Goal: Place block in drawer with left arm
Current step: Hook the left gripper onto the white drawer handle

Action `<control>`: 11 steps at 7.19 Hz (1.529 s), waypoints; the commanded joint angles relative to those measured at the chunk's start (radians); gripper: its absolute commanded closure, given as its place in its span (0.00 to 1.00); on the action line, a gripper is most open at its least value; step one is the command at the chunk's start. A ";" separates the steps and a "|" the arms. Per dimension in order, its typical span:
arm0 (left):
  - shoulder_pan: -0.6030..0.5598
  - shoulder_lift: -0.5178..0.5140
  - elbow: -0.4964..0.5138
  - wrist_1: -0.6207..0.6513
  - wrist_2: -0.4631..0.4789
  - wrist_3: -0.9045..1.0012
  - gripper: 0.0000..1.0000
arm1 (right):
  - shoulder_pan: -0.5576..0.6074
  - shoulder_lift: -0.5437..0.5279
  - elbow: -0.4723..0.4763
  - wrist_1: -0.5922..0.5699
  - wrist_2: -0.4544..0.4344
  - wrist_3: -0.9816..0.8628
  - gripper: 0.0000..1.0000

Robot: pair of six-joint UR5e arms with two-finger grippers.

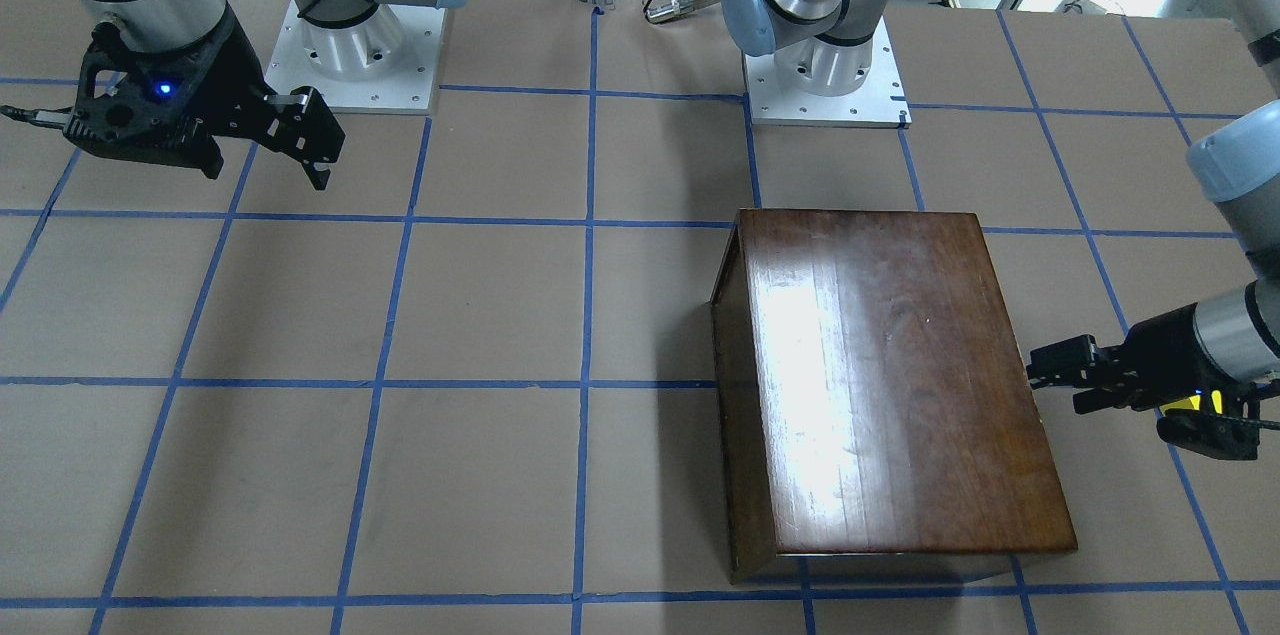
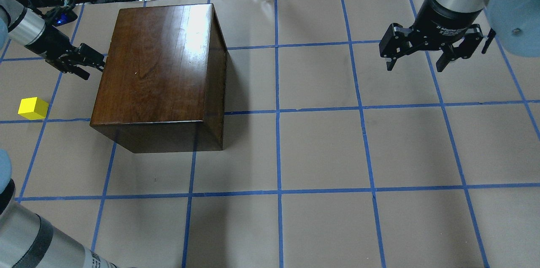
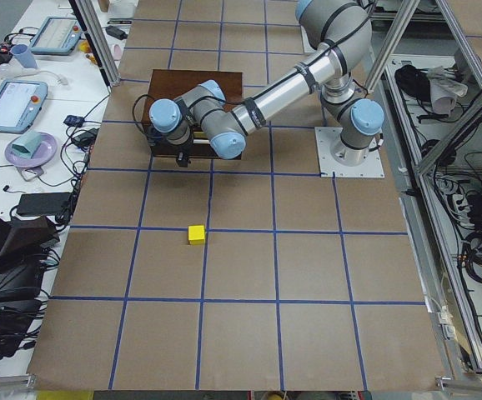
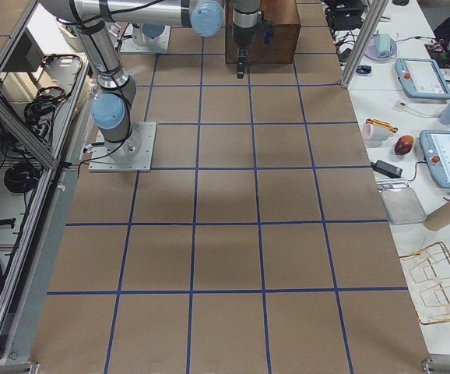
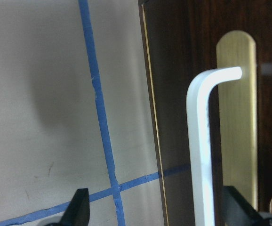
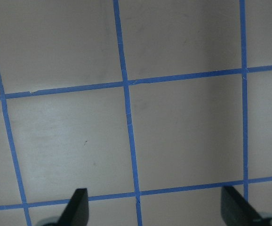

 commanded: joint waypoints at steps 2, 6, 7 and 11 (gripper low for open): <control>0.000 -0.009 -0.001 -0.001 -0.002 -0.005 0.00 | 0.000 0.000 0.000 0.000 0.000 0.000 0.00; 0.000 -0.019 0.001 0.000 0.005 -0.005 0.00 | 0.000 0.000 0.000 0.000 0.000 0.000 0.00; 0.000 -0.021 0.001 0.023 0.009 -0.004 0.00 | 0.000 0.000 0.000 0.000 0.000 0.000 0.00; 0.001 -0.021 0.004 0.056 0.055 0.001 0.00 | 0.000 0.000 0.000 0.000 0.000 0.000 0.00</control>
